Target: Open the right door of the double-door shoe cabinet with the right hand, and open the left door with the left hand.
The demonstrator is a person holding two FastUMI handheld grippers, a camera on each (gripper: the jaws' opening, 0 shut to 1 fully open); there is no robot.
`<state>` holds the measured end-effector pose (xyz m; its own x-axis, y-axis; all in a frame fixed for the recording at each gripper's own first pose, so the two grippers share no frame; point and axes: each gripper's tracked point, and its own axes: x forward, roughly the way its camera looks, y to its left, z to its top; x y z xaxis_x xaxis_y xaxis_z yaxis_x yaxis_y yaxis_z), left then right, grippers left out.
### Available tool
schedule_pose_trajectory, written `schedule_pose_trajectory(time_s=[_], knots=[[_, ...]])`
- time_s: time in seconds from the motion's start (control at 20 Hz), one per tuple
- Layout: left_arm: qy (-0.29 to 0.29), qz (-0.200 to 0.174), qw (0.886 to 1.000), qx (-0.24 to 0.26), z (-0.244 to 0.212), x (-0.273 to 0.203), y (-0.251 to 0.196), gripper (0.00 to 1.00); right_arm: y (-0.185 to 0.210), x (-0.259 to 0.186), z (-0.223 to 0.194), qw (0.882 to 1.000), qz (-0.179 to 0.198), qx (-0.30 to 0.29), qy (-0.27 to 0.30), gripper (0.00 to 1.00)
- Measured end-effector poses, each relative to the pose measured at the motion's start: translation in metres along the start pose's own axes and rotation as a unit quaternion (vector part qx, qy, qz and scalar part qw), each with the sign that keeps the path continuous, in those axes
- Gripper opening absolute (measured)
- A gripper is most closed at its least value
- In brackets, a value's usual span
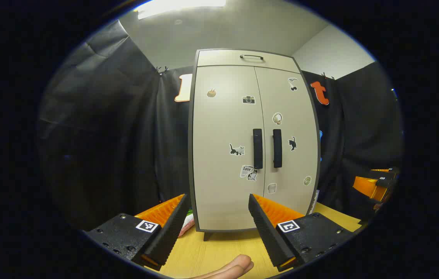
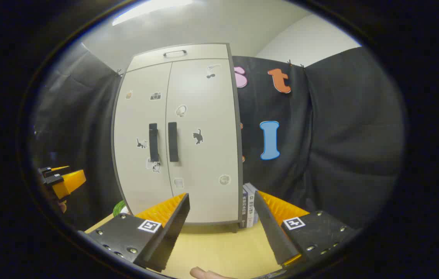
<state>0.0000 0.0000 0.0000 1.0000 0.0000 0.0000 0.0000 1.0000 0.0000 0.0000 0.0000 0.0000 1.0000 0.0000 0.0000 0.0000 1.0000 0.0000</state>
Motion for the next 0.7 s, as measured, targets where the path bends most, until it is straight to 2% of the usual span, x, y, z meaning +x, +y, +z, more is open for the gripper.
schedule_pose_trajectory(time_s=[0.15,0.2,0.25,0.3,0.4,0.5,0.55,0.6,0.7], knots=[[-0.005,-0.004,1.000,-0.003,0.003,-0.004,-0.006,0.93,-0.005,-0.002,0.005,1.000,0.000,0.001,-0.006,0.94],[-0.005,-0.006,1.000,-0.003,0.002,-0.005,-0.008,0.96,-0.006,-0.003,0.005,1.000,0.002,0.002,-0.005,0.99],[-0.005,-0.006,1.000,-0.007,0.002,-0.006,-0.009,0.96,-0.005,-0.003,0.004,1.000,0.009,0.003,-0.006,0.99],[-0.005,-0.006,1.000,-0.014,0.001,-0.007,-0.010,0.96,-0.005,-0.003,0.003,1.000,0.012,0.003,-0.007,0.94],[0.002,-0.018,0.999,-0.028,-0.005,-0.010,-0.018,0.93,-0.011,-0.002,0.001,1.000,0.012,0.004,-0.003,0.94],[0.008,-0.031,0.999,-0.036,-0.009,-0.012,-0.024,0.96,-0.011,0.001,0.002,1.000,0.013,0.006,-0.003,0.94],[0.006,-0.032,0.999,-0.036,-0.010,-0.012,-0.023,0.96,-0.014,0.002,0.003,1.000,0.012,0.005,-0.004,0.94],[0.005,-0.030,0.999,-0.034,-0.009,-0.013,-0.021,0.96,-0.015,0.005,0.006,1.000,0.012,0.005,-0.005,0.99],[0.000,-0.020,0.999,-0.032,-0.009,-0.015,-0.013,0.96,-0.017,0.013,0.010,1.000,0.009,0.007,-0.008,0.99]])
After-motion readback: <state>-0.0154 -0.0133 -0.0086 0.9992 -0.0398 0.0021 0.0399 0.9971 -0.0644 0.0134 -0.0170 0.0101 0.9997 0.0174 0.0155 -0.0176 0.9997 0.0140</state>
